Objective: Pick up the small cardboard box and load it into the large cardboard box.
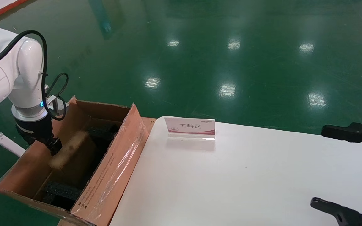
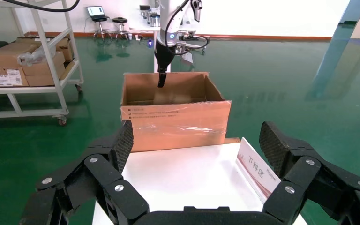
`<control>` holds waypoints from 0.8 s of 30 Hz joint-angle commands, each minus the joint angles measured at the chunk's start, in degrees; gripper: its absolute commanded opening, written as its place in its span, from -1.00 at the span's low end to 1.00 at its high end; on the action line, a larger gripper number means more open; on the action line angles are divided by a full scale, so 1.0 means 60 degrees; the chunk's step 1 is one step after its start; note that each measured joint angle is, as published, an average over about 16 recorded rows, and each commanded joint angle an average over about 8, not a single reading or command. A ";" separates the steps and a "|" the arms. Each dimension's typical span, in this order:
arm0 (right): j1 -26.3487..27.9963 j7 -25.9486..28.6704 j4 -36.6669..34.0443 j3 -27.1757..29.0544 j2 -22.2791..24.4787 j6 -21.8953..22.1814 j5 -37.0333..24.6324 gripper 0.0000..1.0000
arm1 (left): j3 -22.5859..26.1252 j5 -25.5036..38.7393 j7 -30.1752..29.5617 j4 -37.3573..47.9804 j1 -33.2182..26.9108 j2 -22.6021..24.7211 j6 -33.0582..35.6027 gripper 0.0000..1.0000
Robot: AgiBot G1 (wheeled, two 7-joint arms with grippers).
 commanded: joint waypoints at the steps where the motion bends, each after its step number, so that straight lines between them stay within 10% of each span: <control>1: 0.0000 0.0000 0.0000 0.0000 0.0000 0.0000 0.0000 1.00 | 0.0001 0.0003 0.0000 -0.0003 -0.0002 -0.0002 0.0001 1.00; 14: 0.0004 -0.0003 -0.0006 -0.0004 0.0000 -0.0002 0.0002 1.00 | -0.0243 -0.0207 0.0806 -0.0873 -0.0642 -0.0139 -0.0298 1.00; 24: 0.0006 -0.0006 -0.0008 -0.0009 0.0001 -0.0001 0.0005 1.00 | -0.1045 -0.0971 0.1770 -0.4380 -0.2867 -0.1909 -0.1031 1.00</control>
